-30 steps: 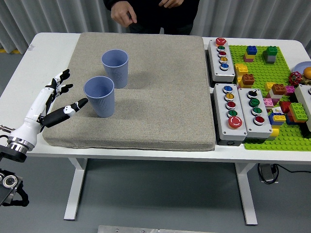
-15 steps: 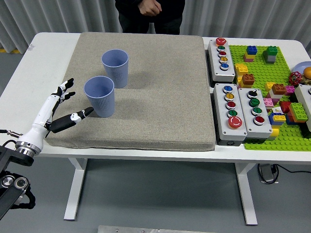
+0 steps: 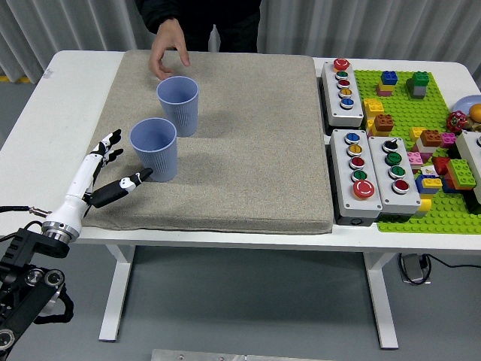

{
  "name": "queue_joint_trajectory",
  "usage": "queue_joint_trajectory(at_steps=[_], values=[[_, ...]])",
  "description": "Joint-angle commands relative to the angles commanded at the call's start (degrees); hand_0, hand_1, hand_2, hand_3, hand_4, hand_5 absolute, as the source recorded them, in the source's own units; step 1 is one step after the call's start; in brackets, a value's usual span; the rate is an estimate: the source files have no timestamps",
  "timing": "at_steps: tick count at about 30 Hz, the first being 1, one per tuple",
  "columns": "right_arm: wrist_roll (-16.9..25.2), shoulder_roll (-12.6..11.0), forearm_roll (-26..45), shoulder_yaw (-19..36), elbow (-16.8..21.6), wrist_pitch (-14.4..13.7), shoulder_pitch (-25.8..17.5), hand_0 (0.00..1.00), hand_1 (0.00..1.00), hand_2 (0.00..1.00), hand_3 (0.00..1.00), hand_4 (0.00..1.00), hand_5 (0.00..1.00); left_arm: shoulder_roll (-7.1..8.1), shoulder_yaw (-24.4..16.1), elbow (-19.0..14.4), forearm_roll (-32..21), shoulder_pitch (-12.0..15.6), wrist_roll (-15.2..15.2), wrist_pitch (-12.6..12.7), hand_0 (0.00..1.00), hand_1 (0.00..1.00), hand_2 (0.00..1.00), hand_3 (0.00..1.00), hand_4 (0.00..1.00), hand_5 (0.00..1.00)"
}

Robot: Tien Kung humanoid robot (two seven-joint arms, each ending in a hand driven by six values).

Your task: Pick cup pour cup place

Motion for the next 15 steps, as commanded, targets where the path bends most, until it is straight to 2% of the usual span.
queue_joint_trajectory(at_steps=[5, 15], values=[[0.00, 0.08, 0.13, -0.05, 0.01, -0.03, 0.01, 0.687, 0.637, 0.589, 0.570, 0.002, 0.154, -1.04, 0.28, 2.09, -0.21, -1.42, -0.18, 0.16, 0.962, 0.932, 0.998, 0.998, 0.998, 0.567], [-0.14, 0.18, -0.13, -0.09, 0.04, -0.02, -0.22, 0.687, 0.637, 0.589, 0.570, 0.002, 0.153, -1.76, 0.56, 4.41, 0.41, -2.58, -0.12, -0.21, 0.986, 0.957, 0.998, 0.998, 0.998, 0.567]])
